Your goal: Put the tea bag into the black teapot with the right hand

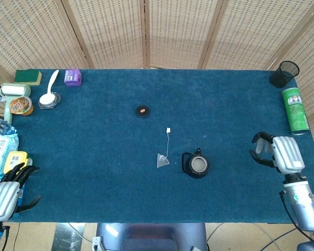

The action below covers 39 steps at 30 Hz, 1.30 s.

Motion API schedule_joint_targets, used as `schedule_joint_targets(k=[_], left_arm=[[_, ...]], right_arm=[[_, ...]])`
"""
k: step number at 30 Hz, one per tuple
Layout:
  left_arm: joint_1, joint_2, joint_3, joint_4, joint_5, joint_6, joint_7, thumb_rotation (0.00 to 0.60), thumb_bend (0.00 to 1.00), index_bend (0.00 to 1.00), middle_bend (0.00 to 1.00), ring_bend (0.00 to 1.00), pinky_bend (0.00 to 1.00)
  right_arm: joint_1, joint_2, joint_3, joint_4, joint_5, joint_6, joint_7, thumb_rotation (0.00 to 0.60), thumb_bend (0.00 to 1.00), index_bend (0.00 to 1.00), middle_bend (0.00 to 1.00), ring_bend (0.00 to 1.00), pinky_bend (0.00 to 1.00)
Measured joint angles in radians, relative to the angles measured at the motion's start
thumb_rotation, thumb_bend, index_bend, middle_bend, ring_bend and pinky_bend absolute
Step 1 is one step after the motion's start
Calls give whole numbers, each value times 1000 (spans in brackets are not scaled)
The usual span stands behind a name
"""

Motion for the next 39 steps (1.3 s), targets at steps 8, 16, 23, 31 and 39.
schedule_joint_targets(k=[8, 16, 23, 31, 39], left_arm=[[-16, -10, -10, 6, -33, -30, 13, 600, 273, 203, 191, 85, 137], [-27, -17, -18, 8, -62, -49, 29, 600, 273, 203, 191, 85, 137], [-27, -17, -18, 9, -78, -51, 34, 600, 273, 203, 191, 86, 137], [-25, -14, -17, 19, -89, -50, 25, 600, 273, 193, 191, 85, 137], [-22, -10, -15, 29, -92, -48, 10, 600, 274, 192, 191, 86, 137]], right_arm=[[152, -18, 36, 90, 16, -162, 41, 600, 355, 430, 858, 993, 998], [305, -90, 50, 215, 32, -309, 83, 600, 354, 430, 958, 1000, 1000], [405, -159, 51, 303, 45, -410, 121, 600, 356, 433, 1000, 1000, 1000], [486, -248, 57, 383, 131, -470, 57, 600, 356, 436, 1000, 1000, 1000], [565, -342, 60, 421, 239, -536, -32, 600, 355, 436, 1000, 1000, 1000]])
